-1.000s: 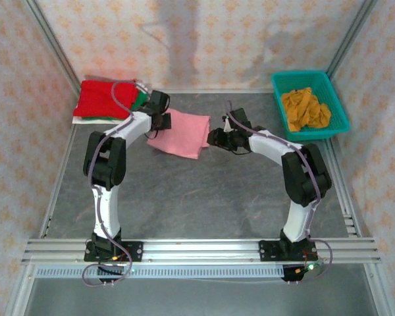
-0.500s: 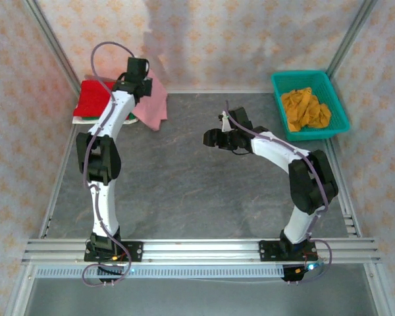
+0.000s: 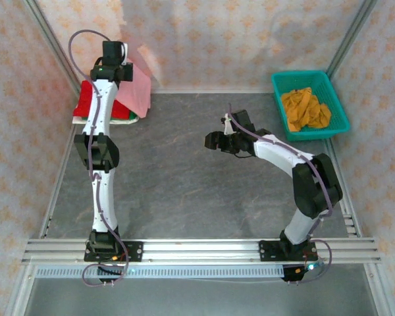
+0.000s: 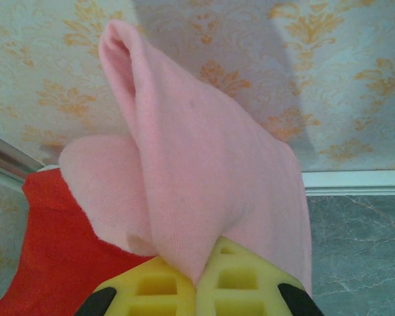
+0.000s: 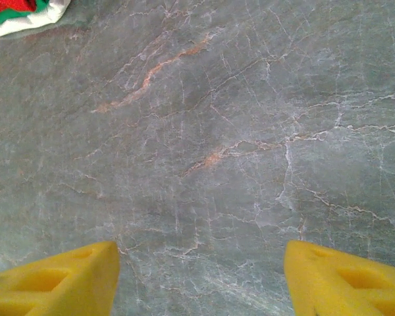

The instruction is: Fold and stack the t-shirts

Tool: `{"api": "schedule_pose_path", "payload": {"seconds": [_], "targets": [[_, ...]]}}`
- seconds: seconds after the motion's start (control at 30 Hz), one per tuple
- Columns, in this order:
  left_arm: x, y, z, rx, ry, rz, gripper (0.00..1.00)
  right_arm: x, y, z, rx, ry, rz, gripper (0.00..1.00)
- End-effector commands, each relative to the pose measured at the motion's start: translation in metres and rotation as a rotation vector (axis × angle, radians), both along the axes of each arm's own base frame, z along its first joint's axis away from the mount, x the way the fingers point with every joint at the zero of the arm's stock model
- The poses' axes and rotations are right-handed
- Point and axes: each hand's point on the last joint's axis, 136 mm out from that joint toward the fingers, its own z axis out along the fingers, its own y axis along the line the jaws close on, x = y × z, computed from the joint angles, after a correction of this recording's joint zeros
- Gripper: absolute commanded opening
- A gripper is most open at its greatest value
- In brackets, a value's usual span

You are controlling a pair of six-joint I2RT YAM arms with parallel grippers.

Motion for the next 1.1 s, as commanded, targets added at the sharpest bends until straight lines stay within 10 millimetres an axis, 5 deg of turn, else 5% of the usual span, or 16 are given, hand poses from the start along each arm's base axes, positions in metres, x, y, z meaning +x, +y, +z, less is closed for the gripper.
{"api": "schedule_pose_path", "payload": {"seconds": [0.0,0.2,0.5,0.53,0.67,0.7,0.87,1.07], "targets": [[-0.008,0.015,0.039,-0.044,-0.078,0.009,0.0,-0.002,-0.006,0.012,-0.01,-0.013,-0.025,0.67],[-0.011,0.05,0.034,-0.02,-0.07,0.057,0.0,-0.002,-0.007,0.014,-0.012,-0.012,-0.034,0.67],[-0.003,0.127,-0.026,0.038,-0.002,0.161,0.0,-0.004,-0.009,0.02,-0.016,-0.007,-0.041,0.68],[0.0,0.134,-0.035,0.068,0.006,0.172,0.07,-0.004,-0.009,0.022,-0.012,-0.007,-0.041,0.68],[0.001,0.171,-0.052,0.202,0.036,0.275,0.94,-0.004,-0.006,0.025,0.001,0.0,-0.031,0.68],[-0.003,0.18,-0.052,0.222,0.044,0.306,1.0,-0.004,-0.005,0.026,0.002,-0.003,-0.03,0.68],[-0.041,0.209,0.002,0.189,-0.022,0.488,1.0,0.003,-0.011,0.029,-0.029,-0.045,-0.05,0.68],[-0.084,0.172,0.091,0.016,-0.231,0.473,1.0,0.023,-0.035,0.049,-0.121,-0.196,-0.156,0.71]]}}
